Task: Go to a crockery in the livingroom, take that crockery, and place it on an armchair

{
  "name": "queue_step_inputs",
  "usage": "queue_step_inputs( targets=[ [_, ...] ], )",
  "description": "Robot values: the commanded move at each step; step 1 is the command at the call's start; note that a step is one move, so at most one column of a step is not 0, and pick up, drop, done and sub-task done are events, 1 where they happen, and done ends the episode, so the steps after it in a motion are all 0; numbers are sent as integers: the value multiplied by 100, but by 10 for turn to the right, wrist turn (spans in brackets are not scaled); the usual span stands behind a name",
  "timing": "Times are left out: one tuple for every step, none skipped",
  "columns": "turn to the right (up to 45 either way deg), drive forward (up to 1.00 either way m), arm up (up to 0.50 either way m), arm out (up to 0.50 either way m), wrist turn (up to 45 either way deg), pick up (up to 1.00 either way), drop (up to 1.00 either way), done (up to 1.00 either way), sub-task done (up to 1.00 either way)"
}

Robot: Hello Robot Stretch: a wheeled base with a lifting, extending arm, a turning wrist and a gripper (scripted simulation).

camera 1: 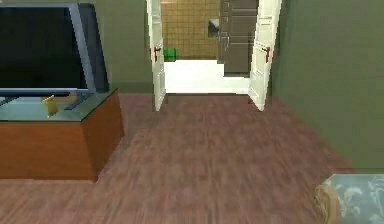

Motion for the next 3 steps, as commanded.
queue_step_inputs(
  targets=[
    [0,70,0,0,0,0,0,0,0],
    [30,0,0,0,0,0,0,0,0],
    [0,100,0,0,0,0,0,0,0]
  ],
)
